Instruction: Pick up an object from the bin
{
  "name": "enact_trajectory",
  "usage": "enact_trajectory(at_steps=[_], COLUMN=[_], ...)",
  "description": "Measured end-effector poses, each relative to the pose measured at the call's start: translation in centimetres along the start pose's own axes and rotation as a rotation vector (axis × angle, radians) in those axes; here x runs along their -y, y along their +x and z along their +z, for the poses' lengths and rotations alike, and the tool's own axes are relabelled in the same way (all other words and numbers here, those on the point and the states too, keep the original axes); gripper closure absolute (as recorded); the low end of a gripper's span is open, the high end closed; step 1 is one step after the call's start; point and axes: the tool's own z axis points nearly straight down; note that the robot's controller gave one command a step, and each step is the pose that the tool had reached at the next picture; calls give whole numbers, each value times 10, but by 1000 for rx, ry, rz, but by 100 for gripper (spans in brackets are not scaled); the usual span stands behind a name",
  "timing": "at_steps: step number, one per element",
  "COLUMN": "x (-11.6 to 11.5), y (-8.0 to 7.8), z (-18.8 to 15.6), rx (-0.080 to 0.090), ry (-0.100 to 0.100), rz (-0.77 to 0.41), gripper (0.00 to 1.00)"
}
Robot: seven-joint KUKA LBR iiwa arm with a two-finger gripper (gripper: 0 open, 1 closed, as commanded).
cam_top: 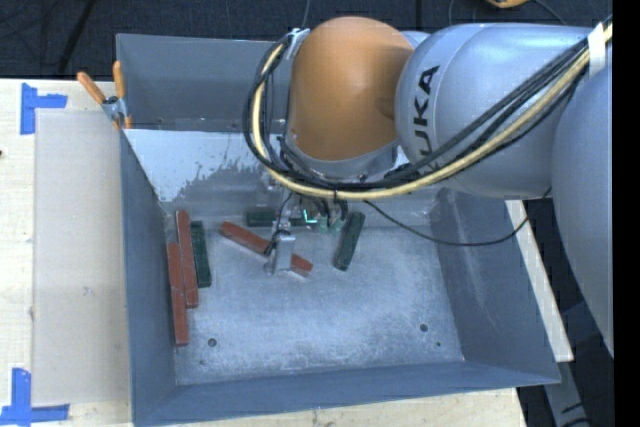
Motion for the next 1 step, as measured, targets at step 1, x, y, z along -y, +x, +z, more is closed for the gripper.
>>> enact_trajectory(at_steps=[1], x=[0], y=[-2], z=[-5], rx=[8], ry=[-2], rz=[3], gripper=[0])
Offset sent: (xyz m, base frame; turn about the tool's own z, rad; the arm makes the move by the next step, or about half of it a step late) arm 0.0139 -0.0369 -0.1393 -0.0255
